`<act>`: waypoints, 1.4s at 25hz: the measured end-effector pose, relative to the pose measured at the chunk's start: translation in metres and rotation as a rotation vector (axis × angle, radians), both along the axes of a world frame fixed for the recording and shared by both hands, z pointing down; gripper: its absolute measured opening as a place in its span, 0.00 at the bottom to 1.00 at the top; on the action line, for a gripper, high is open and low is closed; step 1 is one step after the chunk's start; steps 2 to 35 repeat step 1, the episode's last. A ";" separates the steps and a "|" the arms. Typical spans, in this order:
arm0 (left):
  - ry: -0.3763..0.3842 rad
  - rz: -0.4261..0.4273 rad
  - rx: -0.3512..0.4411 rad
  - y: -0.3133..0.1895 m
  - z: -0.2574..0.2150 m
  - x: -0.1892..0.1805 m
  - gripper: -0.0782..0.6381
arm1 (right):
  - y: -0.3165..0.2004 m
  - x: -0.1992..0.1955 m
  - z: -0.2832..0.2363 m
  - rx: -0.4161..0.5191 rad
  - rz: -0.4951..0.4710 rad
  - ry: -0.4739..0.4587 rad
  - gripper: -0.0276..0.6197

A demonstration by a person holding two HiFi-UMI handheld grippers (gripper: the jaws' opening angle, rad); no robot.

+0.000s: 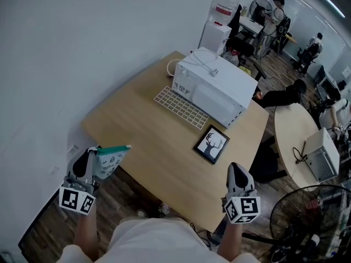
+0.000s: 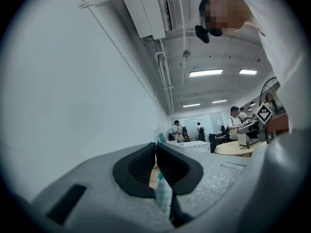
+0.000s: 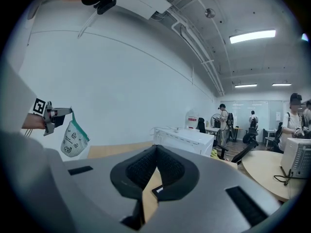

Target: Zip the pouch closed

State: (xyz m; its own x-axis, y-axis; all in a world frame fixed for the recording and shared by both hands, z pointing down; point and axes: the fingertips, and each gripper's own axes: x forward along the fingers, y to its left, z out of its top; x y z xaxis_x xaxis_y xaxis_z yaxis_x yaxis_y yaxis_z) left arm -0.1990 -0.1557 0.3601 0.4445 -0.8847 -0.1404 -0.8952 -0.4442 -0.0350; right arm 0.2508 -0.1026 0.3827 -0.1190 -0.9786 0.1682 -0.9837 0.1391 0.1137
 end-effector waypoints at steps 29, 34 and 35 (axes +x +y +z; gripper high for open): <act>0.001 0.002 -0.001 0.000 0.000 0.000 0.13 | 0.000 0.000 0.000 0.000 0.001 0.000 0.05; 0.001 0.002 -0.001 0.000 0.000 0.000 0.13 | 0.000 0.000 0.000 0.000 0.001 0.000 0.05; 0.001 0.002 -0.001 0.000 0.000 0.000 0.13 | 0.000 0.000 0.000 0.000 0.001 0.000 0.05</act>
